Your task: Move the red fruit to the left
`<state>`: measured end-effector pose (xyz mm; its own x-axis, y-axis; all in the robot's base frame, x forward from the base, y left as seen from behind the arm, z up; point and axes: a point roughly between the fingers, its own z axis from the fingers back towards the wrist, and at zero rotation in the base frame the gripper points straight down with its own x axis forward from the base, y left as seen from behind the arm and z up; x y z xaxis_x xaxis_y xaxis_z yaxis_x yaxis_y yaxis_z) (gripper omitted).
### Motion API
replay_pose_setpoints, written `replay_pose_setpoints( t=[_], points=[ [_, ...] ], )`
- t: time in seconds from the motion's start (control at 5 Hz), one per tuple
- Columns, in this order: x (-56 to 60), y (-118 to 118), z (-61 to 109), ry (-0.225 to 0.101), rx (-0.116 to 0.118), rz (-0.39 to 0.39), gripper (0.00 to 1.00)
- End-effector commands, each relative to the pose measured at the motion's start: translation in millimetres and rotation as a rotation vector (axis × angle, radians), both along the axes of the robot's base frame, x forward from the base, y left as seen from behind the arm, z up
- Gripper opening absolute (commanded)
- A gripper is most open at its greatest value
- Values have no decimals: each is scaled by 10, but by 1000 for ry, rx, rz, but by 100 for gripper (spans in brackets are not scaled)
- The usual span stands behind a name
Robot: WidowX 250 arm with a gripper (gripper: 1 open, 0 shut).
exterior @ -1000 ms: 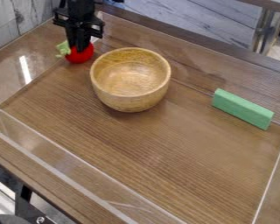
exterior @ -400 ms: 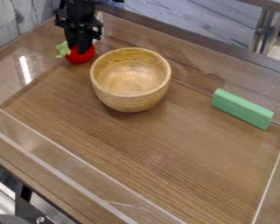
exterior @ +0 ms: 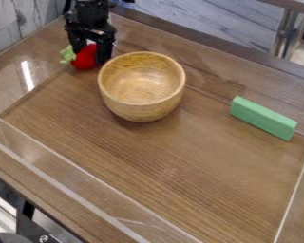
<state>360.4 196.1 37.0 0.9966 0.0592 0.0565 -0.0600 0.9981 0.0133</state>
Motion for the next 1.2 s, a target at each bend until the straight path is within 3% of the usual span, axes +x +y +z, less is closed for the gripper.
replay_pose_setpoints(
  t=[0.0, 0.2, 0.6, 1.0],
  points=[
    [74, 2, 331, -59, -7, -5, 100],
    [105, 17, 492, -80, -30, 6, 100],
    [-19, 97, 498, -90, -68, 6, 100],
    [-18, 108, 600, -91, -95, 12, 100]
  ],
)
